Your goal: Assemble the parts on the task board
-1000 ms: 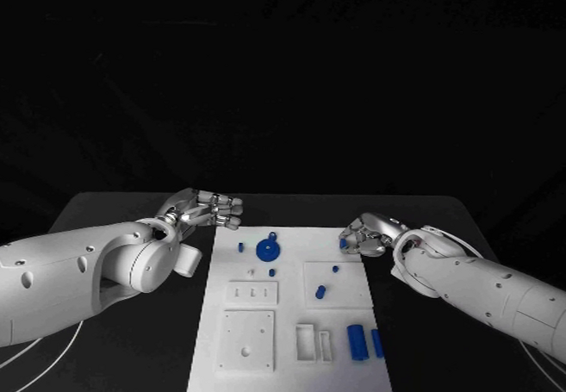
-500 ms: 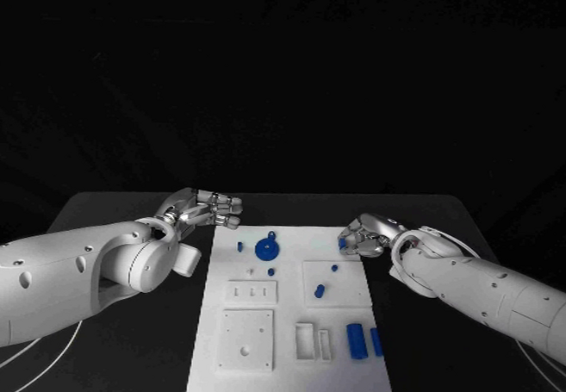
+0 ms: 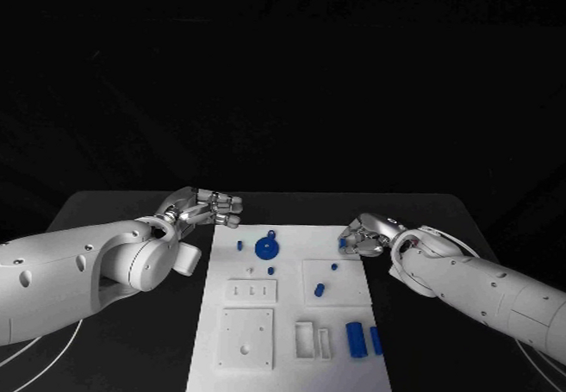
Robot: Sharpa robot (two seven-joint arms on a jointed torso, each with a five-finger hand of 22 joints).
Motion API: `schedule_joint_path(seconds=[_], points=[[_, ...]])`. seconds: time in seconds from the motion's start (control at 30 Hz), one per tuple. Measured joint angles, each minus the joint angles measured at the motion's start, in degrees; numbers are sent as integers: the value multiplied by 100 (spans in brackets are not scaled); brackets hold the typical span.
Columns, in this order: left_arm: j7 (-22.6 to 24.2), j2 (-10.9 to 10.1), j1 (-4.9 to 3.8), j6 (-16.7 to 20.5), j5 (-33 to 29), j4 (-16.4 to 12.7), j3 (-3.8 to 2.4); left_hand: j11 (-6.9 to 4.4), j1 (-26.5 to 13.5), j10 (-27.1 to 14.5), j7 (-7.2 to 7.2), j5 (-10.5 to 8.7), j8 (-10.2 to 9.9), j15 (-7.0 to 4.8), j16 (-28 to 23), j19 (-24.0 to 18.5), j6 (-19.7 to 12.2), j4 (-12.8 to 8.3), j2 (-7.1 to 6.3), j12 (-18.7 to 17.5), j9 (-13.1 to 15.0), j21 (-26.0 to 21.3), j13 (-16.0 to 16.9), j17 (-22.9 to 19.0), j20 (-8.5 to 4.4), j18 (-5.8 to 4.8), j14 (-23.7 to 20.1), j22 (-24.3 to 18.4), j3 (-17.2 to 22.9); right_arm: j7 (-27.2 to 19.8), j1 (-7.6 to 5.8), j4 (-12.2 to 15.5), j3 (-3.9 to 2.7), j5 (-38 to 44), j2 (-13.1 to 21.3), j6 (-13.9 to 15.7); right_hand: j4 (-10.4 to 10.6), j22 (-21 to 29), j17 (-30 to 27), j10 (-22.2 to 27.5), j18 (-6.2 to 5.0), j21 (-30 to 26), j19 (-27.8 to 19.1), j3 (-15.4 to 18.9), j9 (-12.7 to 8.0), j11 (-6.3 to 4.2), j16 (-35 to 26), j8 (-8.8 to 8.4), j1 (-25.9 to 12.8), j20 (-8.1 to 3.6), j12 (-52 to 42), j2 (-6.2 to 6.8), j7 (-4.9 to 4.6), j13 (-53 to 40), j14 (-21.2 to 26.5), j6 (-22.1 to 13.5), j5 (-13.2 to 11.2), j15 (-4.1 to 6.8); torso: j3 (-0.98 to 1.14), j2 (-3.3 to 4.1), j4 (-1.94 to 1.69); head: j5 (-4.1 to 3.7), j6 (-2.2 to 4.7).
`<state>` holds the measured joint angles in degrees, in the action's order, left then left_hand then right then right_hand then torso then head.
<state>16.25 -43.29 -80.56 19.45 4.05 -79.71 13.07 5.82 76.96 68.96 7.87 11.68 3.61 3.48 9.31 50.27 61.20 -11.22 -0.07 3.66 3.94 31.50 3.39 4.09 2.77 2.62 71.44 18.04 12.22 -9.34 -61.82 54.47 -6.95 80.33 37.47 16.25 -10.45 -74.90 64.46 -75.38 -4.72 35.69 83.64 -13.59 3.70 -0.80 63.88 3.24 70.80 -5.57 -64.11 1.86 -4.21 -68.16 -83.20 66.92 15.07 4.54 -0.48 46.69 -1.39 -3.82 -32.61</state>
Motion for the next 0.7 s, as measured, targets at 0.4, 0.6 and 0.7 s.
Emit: schedule_joint_path(seconds=[0.4,0.6,0.7], points=[[-23,-1,0,0,21,-4,-1,-44,0,45,-30,0,0,16,0,0,30,17,0,0,0,32,0,0,0,0,20,-6,-17,0,1,85,0,-20,28,171,-31,0,41,-58,81,48,6,-345,2,-105,1,7,-16,-71,1,-76,20,-31,-7,187,-288,66,-1,-4,2,16,3],[-69,-2,0,-12,75,-9,0,-109,-30,186,-81,-36,0,-49,91,56,81,71,30,0,0,99,0,24,-56,0,134,22,-71,43,1,266,0,-24,94,256,-46,0,61,-58,81,47,18,-360,2,-105,4,9,-15,-83,1,-76,20,-33,-8,187,-288,67,3,-8,10,29,8],[-135,0,0,-23,142,-19,0,-169,-60,335,-124,-90,0,-104,212,151,188,160,60,0,6,143,0,62,-121,0,250,36,-128,125,-21,459,-4,-11,159,296,-55,0,67,-58,81,47,30,-368,2,-105,23,10,-15,-90,1,-76,20,-40,-23,188,-298,82,3,-13,15,46,16]])
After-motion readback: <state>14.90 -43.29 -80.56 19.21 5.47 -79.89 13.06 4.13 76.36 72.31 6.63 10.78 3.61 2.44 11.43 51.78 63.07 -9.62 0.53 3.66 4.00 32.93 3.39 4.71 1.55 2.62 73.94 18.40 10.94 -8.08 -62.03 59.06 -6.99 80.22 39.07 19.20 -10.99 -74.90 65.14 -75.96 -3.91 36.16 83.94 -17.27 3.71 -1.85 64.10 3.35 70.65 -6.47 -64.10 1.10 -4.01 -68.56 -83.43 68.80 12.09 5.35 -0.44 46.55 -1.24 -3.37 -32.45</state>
